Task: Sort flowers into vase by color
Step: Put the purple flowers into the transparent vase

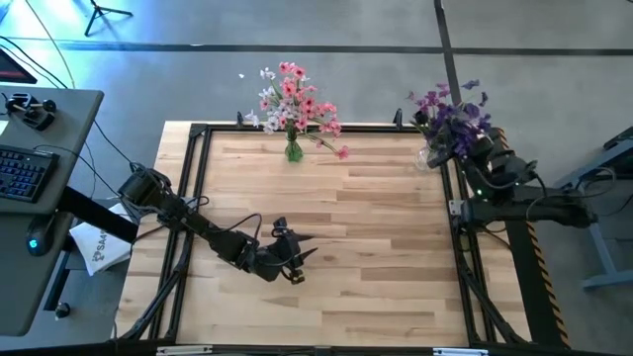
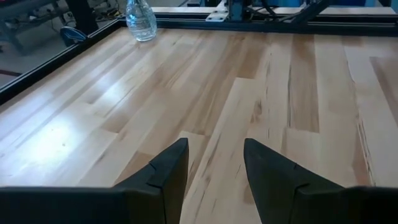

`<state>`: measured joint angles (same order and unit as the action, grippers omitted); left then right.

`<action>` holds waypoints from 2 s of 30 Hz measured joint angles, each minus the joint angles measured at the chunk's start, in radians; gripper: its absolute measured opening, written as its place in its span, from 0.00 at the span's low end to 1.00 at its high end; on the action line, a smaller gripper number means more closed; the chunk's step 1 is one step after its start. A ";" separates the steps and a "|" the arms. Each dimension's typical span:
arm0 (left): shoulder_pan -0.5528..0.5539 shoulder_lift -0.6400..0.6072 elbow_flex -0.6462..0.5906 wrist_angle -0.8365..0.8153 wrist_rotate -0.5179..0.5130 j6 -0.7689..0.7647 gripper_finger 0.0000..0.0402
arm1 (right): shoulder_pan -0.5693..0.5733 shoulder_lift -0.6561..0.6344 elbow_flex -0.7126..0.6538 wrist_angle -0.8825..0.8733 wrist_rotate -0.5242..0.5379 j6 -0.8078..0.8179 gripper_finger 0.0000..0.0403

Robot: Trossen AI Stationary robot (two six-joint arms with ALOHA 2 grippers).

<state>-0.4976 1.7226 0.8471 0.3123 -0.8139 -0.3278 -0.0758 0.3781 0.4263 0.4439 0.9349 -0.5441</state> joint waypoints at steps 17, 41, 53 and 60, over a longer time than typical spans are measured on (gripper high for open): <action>0.000 0.000 0.000 0.000 0.001 -0.036 0.36 | -0.106 0.120 0.000 -0.197 0.074 0.202 0.01; -0.001 0.000 0.000 0.000 0.045 -0.038 0.36 | -0.414 0.160 0.001 -0.632 0.007 0.747 0.05; -0.001 0.000 0.000 -0.001 0.046 -0.038 0.36 | -0.435 0.181 0.103 -0.800 -0.070 0.720 0.48; -0.001 0.000 0.000 0.000 0.045 -0.038 0.36 | -0.434 0.186 0.325 -1.054 -0.225 0.803 0.73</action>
<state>-0.4984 1.7226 0.8471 0.3119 -0.7684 -0.3660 -0.5102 0.5639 0.7509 -0.6103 0.7098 0.2590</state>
